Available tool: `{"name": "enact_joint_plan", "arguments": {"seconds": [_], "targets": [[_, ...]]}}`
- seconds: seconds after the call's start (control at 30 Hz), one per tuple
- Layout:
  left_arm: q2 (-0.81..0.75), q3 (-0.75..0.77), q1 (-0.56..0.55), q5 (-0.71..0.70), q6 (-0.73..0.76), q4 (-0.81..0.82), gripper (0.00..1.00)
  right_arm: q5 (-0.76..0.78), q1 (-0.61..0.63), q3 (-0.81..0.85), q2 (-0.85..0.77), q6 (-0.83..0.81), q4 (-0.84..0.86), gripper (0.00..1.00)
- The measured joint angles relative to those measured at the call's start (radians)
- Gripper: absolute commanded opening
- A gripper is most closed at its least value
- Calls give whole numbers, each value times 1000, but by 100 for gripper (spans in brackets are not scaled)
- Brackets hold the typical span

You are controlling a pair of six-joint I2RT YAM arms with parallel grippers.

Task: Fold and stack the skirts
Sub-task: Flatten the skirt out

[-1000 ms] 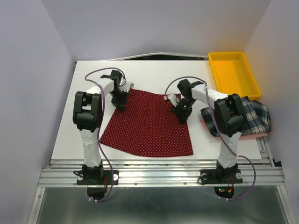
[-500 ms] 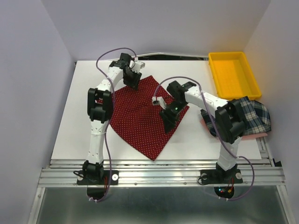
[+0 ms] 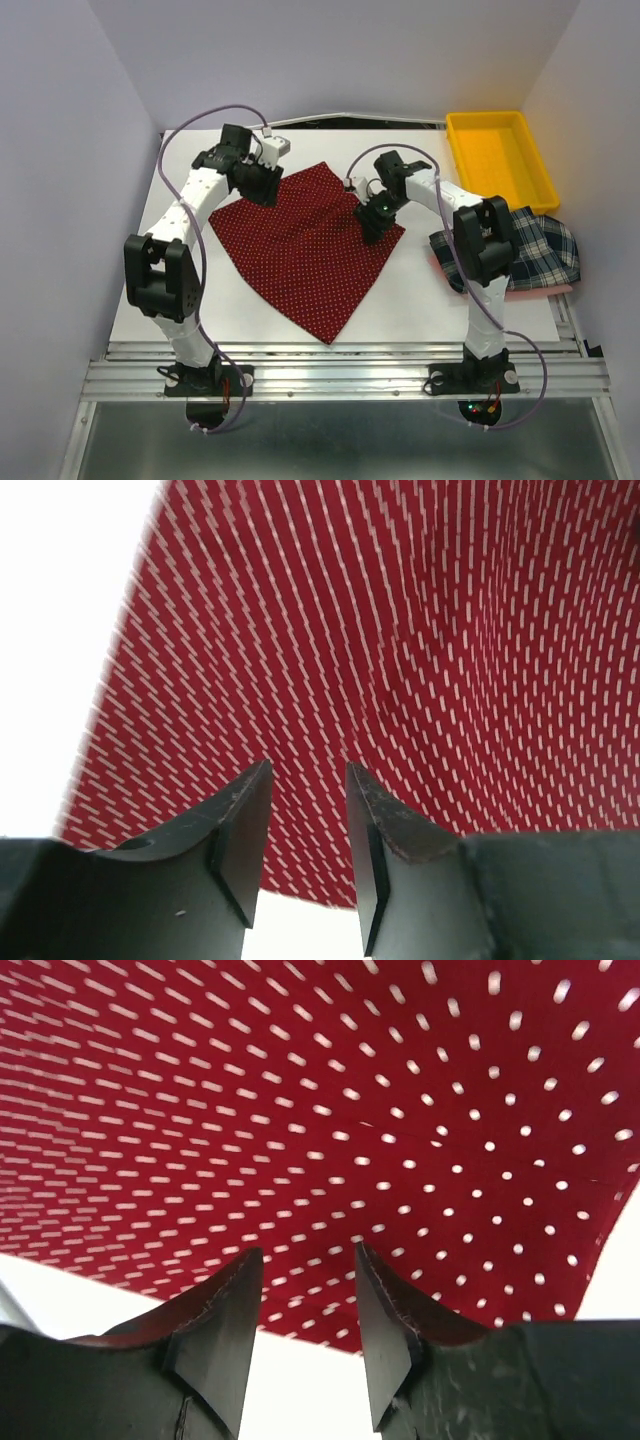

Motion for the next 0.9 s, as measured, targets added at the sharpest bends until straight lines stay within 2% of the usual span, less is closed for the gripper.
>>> {"name": "enact_joint_plan", "arguments": {"seconds": [0.13,0.23,0.4,0.47,0.57,0.7,0.8,0.9], "targets": [[-7,-171,0,-3,-26,5,44,74,9,-58,21,-33,30,43],[5,-259,0,-6,-40,0,44,85,18,-163,-29,-63,74,43],[23,-272,4,-8,-46,24,44,77,106,-418,-205,-104,77,47],[37,-263,4,-8,-45,30,44,42,163,-485,-249,-115,56,48],[93,-226,4,-8,-38,37,44,-75,263,-539,-277,-128,-21,57],[168,-178,2,-8,-21,39,44,-224,319,-501,-274,-113,-129,56],[219,-157,-4,-9,0,39,44,-281,289,-363,-262,-85,-168,54],[261,-144,-22,-13,22,37,44,-311,217,-235,-262,-56,-139,51]]}}
